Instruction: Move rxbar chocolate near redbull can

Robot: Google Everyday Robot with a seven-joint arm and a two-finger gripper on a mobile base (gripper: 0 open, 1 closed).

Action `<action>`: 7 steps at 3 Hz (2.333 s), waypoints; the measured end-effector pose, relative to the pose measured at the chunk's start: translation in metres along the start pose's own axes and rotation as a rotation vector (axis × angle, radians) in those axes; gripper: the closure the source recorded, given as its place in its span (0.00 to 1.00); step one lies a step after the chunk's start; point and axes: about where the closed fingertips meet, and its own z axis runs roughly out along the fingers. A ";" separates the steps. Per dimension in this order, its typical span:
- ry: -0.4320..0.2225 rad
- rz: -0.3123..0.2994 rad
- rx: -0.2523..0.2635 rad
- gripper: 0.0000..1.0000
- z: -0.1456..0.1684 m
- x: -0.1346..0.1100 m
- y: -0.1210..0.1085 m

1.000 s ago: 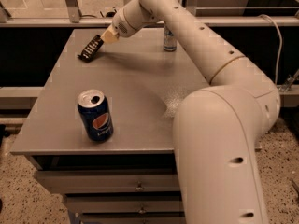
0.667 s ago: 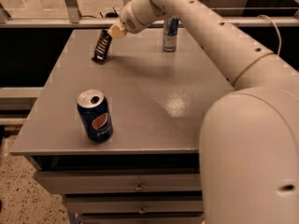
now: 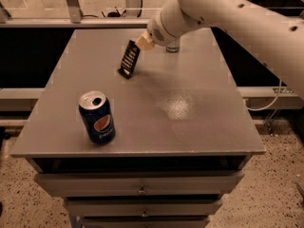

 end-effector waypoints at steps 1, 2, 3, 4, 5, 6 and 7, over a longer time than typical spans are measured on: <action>0.077 0.060 0.044 1.00 -0.026 0.040 0.006; 0.162 0.145 0.125 1.00 -0.044 0.093 -0.019; 0.190 0.179 0.155 1.00 -0.045 0.114 -0.036; 0.203 0.204 0.183 1.00 -0.040 0.131 -0.065; 0.200 0.220 0.213 1.00 -0.039 0.136 -0.088; 0.187 0.233 0.249 1.00 -0.044 0.137 -0.109; 0.165 0.248 0.291 1.00 -0.052 0.136 -0.127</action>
Offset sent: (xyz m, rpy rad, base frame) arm -0.0432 -0.1254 -0.0439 -0.1029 0.1118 -0.2972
